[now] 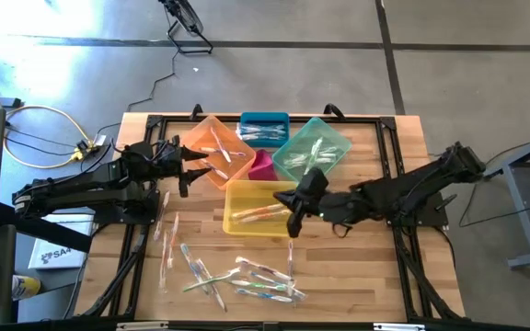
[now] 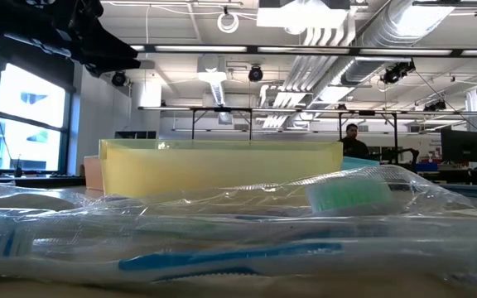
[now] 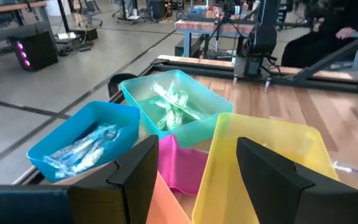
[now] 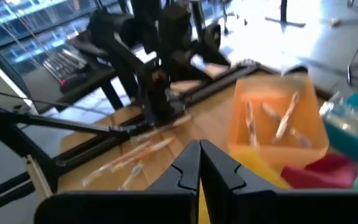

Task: Pick & Place Toothbrushes
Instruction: Put the purple toothbrush into the orange bin

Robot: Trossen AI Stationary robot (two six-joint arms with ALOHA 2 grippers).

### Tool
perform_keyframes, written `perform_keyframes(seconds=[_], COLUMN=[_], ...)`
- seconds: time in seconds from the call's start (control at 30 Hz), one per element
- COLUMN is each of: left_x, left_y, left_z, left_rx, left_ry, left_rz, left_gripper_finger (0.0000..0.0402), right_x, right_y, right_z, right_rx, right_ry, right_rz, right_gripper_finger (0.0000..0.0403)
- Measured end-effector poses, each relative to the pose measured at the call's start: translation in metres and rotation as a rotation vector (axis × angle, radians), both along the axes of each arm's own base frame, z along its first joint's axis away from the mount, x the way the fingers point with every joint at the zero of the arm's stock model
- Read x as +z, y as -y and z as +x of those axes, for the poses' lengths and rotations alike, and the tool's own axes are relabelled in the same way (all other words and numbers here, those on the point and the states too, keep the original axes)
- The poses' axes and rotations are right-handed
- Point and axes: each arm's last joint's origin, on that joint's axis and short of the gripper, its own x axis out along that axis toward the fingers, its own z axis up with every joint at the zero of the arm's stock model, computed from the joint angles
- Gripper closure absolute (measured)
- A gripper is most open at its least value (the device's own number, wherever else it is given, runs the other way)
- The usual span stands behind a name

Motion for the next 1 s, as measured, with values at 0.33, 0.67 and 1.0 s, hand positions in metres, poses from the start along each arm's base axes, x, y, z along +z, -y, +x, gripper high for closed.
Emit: perform_keyframes(seconds=[0.33,0.67,1.0], left_x=[0.0,-0.004,-0.007], left_y=[0.0,0.0,0.0], left_z=[0.0,-0.001,-0.001], left_rx=[0.001,0.001,0.002], left_ry=[0.0,-0.042,-0.067], left_rz=[-0.009,-0.023,-0.035], left_gripper_finger=[0.019,0.019,0.019], right_x=[-0.016,-0.054,-0.105], right_y=[-0.037,-0.058,-0.07], right_z=[0.032,0.044,0.053], right_rx=[0.054,0.036,-0.071], right_ry=[-0.184,-0.406,-0.684], right_rz=[0.213,0.531,0.816], right_gripper_finger=[0.0401,0.0401,0.0401])
